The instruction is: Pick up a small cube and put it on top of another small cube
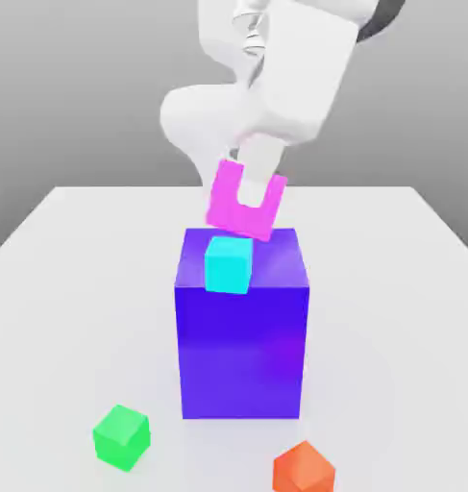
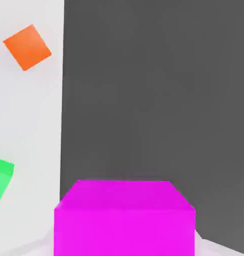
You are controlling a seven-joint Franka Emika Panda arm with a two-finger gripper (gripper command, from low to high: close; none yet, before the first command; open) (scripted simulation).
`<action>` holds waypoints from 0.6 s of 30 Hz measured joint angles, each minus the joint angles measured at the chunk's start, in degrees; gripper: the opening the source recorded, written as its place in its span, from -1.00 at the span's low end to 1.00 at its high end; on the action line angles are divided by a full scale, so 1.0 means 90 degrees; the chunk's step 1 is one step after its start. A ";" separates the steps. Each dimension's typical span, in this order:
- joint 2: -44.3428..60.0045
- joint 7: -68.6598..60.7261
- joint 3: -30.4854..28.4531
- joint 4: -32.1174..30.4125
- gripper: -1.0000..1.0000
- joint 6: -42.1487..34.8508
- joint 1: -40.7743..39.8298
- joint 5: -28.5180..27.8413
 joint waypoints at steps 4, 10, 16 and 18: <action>-0.0406 -0.1548 -0.0573 -0.0221 -1.00 -0.0005 -0.0020 -0.0004; -0.0640 -0.3874 -0.1563 -0.0562 -1.00 0.0155 0.0074 0.0036; -0.0375 -0.6256 -0.2577 -0.0916 -1.00 0.0542 0.0318 0.0248; -0.0173 -0.7070 -0.2925 -0.1034 -1.00 0.0718 0.0473 0.0378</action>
